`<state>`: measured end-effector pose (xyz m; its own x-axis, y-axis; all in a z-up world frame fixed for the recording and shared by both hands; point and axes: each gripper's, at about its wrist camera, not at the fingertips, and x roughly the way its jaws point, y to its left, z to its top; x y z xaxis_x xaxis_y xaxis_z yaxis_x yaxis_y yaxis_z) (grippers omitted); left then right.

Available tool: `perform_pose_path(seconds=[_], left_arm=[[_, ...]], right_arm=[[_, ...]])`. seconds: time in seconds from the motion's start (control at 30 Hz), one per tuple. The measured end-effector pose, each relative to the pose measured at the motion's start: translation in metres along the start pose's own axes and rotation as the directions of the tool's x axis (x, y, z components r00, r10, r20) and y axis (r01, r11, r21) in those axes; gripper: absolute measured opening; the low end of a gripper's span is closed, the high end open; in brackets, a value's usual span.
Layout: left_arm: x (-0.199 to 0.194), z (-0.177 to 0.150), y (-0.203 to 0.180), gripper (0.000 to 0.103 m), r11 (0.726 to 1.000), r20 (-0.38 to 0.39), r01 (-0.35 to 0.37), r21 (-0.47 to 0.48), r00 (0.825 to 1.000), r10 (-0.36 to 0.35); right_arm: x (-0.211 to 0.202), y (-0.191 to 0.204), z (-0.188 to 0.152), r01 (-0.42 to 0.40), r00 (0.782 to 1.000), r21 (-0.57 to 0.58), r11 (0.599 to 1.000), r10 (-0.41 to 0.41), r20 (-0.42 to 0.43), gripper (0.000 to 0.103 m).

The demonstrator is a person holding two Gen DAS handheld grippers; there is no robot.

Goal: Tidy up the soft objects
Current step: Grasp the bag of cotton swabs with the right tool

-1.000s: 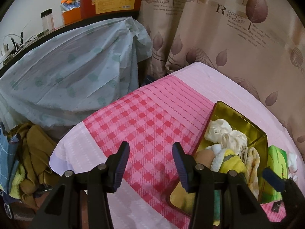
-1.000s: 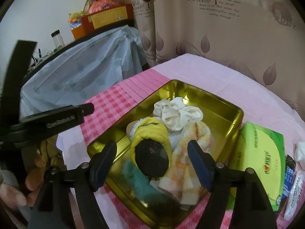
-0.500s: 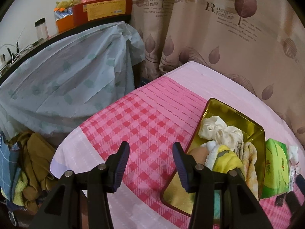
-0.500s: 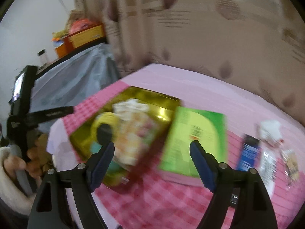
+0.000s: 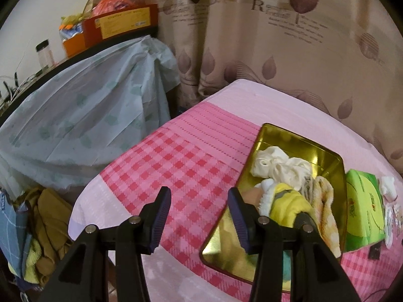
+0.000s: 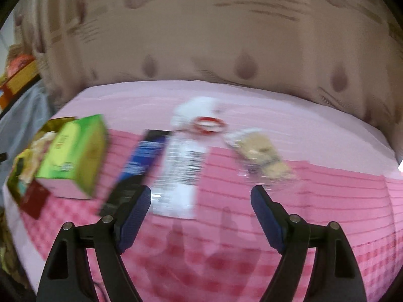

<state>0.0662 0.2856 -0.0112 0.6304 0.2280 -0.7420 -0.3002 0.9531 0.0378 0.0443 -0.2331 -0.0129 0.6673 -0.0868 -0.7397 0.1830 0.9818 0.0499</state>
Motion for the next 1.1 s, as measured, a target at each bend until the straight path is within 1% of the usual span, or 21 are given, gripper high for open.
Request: perform_pose_path(seconds=[0.07,0.13,0.2,0.37,0.53,0.67,0.7,0.73,0.77,0.83,0.87,0.93,0.97,1.03,1.1], left_arm=[[-0.001,-0.001,-0.007,0.048,0.999,0.005,0.008,0.032,1.000,-0.008],[-0.003,-0.003,-0.014,0.048,0.998,0.009,0.019,0.060,1.000,-0.019],[-0.004,-0.004,-0.021,0.048,0.995,0.013,0.033,0.091,0.999,-0.034],[-0.010,-0.010,-0.041,0.048,0.985,0.010,0.068,0.161,0.997,-0.071],[-0.026,-0.019,-0.071,0.048,0.957,0.015,0.110,0.268,0.993,-0.118],[-0.038,-0.028,-0.102,0.050,0.926,-0.012,0.183,0.329,0.982,-0.189],[-0.042,-0.031,-0.112,0.050,0.916,-0.021,0.203,0.345,0.978,-0.209],[-0.045,-0.033,-0.121,0.050,0.907,-0.027,0.220,0.358,0.974,-0.225],[-0.050,-0.037,-0.134,0.051,0.892,-0.034,0.241,0.382,0.968,-0.247],[-0.056,-0.041,-0.154,0.051,0.870,-0.041,0.270,0.411,0.960,-0.279],[-0.060,-0.044,-0.166,0.051,0.856,-0.045,0.284,0.432,0.955,-0.294],[-0.066,-0.049,-0.188,0.051,0.827,-0.056,0.313,0.467,0.944,-0.326],[-0.069,-0.052,-0.199,0.051,0.812,-0.065,0.330,0.481,0.937,-0.342],[-0.076,-0.058,-0.220,0.051,0.778,-0.097,0.381,0.499,0.917,-0.387],[-0.080,-0.063,-0.241,0.051,0.747,-0.129,0.427,0.510,0.896,-0.425]], right_arm=[[0.008,-0.020,0.001,0.030,0.999,-0.003,1.000,-0.030,-0.013,0.082],[0.016,-0.037,0.003,0.043,0.999,-0.006,0.999,-0.044,-0.022,0.085],[0.026,-0.050,0.007,0.047,0.998,-0.014,0.999,-0.047,-0.032,0.086],[0.058,-0.059,0.019,0.052,0.997,-0.060,0.997,-0.056,-0.055,0.087],[0.089,-0.064,0.034,0.043,0.994,-0.095,0.995,-0.052,-0.098,0.087],[0.105,-0.064,0.041,0.014,0.993,-0.101,0.995,-0.026,-0.119,0.087],[0.107,-0.064,0.041,0.003,0.993,-0.098,0.995,-0.015,-0.116,0.085],[0.108,-0.063,0.041,-0.005,0.993,-0.094,0.996,-0.006,-0.117,0.081],[0.107,-0.063,0.040,-0.008,0.993,-0.092,0.996,-0.003,-0.114,0.078],[0.104,-0.061,0.039,-0.022,0.994,-0.093,0.995,0.012,-0.105,0.063],[0.102,-0.060,0.037,-0.023,0.995,-0.094,0.995,0.014,-0.104,0.059],[0.099,-0.059,0.034,-0.025,0.995,-0.096,0.995,0.015,-0.099,0.047],[0.097,-0.058,0.032,-0.023,0.995,-0.091,0.996,0.014,-0.096,0.045],[0.091,-0.058,0.027,-0.014,0.996,-0.078,0.997,0.007,-0.091,0.039],[0.083,-0.060,0.018,-0.011,0.996,-0.050,0.999,0.006,-0.090,0.038]])
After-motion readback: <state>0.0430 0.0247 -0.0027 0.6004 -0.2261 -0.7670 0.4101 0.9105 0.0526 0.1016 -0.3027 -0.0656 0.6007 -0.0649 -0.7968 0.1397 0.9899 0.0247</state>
